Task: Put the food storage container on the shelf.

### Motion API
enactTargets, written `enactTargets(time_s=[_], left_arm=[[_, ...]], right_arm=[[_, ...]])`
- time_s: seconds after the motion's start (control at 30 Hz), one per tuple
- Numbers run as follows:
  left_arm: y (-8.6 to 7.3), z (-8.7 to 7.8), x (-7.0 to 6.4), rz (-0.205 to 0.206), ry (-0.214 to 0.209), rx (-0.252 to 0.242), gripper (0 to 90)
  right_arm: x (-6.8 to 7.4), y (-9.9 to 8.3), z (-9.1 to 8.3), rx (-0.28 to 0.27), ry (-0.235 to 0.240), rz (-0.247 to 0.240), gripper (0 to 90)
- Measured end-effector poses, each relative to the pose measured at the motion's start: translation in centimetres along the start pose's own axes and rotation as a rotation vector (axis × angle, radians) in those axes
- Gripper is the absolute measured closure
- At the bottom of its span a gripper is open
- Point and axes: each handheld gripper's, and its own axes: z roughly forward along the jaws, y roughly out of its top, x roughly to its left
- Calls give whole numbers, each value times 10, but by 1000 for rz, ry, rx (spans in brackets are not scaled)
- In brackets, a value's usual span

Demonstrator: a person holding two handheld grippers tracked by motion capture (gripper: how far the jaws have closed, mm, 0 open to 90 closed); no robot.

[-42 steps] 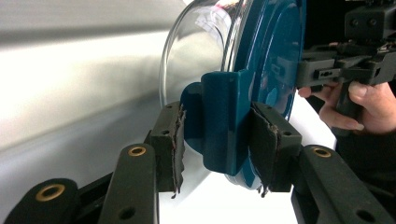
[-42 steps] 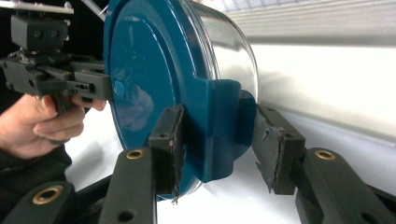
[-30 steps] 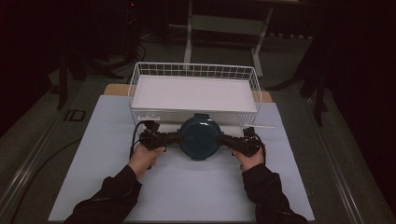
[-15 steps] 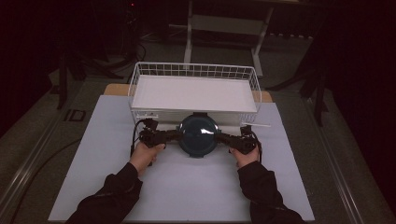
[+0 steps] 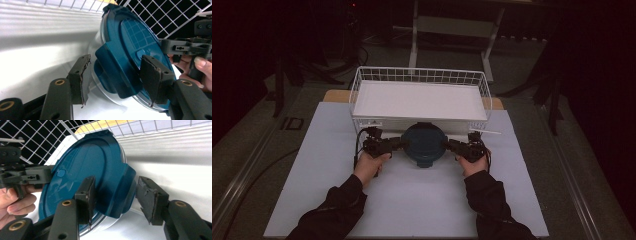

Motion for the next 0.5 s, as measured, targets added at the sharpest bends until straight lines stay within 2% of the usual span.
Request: enactTargets(time_s=[0.03, 0.07, 0.1, 0.13, 0.17, 0.4, 0.43, 0.5], left_arm=[[0, 0, -1, 16, 14, -10, 404], [0, 0, -2, 25, 21, -17, 404], [0, 0, -6, 56, 57, -32, 388], [0, 0, -6, 56, 57, -32, 390], [2, 0, -7, 95, 74, -36, 390], [4, 2, -12, 117, 135, -39, 339], [4, 2, -12, 124, 135, -35, 321], [3, -1, -12, 133, 113, -40, 231]], right_arm=[[1, 1, 0, -6, -20, -11, 470], [1, 1, 0, -6, -20, -11, 470], [2, 2, 1, -10, -35, -24, 464], [2, 2, 1, -10, -35, -24, 464], [2, 3, 2, -17, -40, -36, 464], [7, 5, 4, -30, -100, -64, 419], [9, 4, 3, -27, -107, -65, 411], [13, 3, -1, -47, -119, -104, 403]])
